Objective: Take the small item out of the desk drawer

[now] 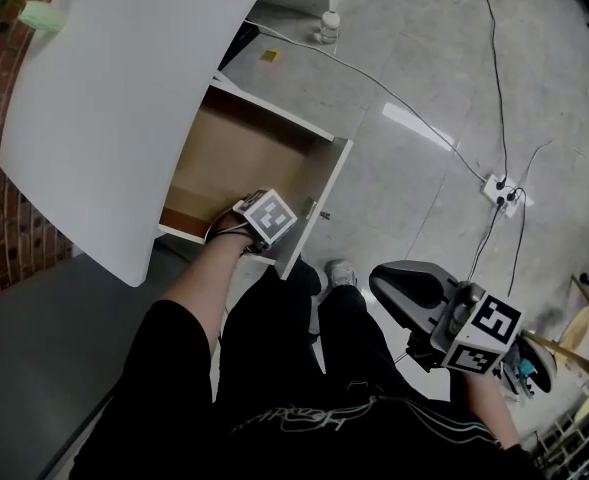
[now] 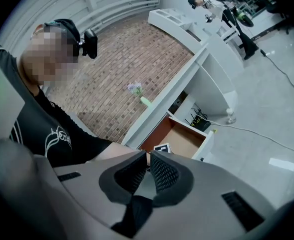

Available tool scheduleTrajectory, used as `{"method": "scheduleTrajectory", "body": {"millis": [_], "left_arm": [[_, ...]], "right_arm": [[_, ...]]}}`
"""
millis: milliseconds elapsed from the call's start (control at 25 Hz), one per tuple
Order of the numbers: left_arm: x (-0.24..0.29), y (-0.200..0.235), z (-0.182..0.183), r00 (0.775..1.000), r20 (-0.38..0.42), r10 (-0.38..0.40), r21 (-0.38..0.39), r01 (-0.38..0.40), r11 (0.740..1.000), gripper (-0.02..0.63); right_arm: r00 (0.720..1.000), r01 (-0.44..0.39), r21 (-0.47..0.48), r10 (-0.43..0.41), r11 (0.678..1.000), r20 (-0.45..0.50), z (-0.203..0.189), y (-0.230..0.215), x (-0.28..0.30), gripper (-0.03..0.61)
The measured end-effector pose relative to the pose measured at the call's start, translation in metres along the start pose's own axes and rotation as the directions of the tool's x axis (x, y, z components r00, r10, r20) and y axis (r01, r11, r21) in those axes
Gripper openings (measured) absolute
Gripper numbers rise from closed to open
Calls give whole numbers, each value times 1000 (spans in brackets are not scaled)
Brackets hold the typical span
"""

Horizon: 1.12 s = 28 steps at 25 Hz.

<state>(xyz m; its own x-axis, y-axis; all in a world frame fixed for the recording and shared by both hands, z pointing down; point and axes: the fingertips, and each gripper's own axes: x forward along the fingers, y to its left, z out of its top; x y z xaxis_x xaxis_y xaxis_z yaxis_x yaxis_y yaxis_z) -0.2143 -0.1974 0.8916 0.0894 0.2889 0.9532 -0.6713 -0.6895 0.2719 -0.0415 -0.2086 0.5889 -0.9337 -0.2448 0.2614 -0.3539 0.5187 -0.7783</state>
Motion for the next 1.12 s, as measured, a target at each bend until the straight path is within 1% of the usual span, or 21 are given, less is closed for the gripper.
{"method": "scheduleTrajectory", "body": {"millis": [120,240,360,480,560,720,840,880,1000,1040,1120], "left_arm": [[3,-3,1,1000,4,-29,-25,30,999,158],[3,-3,0,999,-13,-50,-53,49,997,153],[1,-4,-2,998,-24,-52,-57,51,997,147],[2,-6,-1,999,-19,-49,-75,48,996,137],[-1,-7,3,999,-25,-32,-81,30,996,132],[-21,-4,13,998,-34,50,-47,-52,998,130],[-42,-6,18,994,4,110,-12,-110,994,130],[-50,-7,20,991,27,131,-10,-131,991,130],[-81,-11,26,979,101,175,-31,-173,984,130],[-93,-12,27,975,127,184,-42,-180,983,130],[-120,-15,29,963,183,199,-67,-190,979,130]], "right_arm": [[1000,16,2,-16,1000,5,-4,-1,-2,52],[1000,31,-5,-31,1000,1,-10,-1,-2,52],[999,50,-24,-50,998,1,-16,0,-6,52],[998,54,-13,-54,998,15,-20,0,-13,52],[998,62,-11,-61,998,23,-22,-2,-17,52],[996,90,-26,-89,996,32,-19,-2,-24,52],[996,85,-33,-84,996,43,-12,4,-26,52],[995,91,-56,-90,994,32,-11,6,-27,52],[989,137,-184,-145,973,-33,-10,10,-30,52],[987,143,-212,-155,967,-41,-8,15,-30,52],[986,143,-237,-159,961,-48,0,25,-30,51]]}}
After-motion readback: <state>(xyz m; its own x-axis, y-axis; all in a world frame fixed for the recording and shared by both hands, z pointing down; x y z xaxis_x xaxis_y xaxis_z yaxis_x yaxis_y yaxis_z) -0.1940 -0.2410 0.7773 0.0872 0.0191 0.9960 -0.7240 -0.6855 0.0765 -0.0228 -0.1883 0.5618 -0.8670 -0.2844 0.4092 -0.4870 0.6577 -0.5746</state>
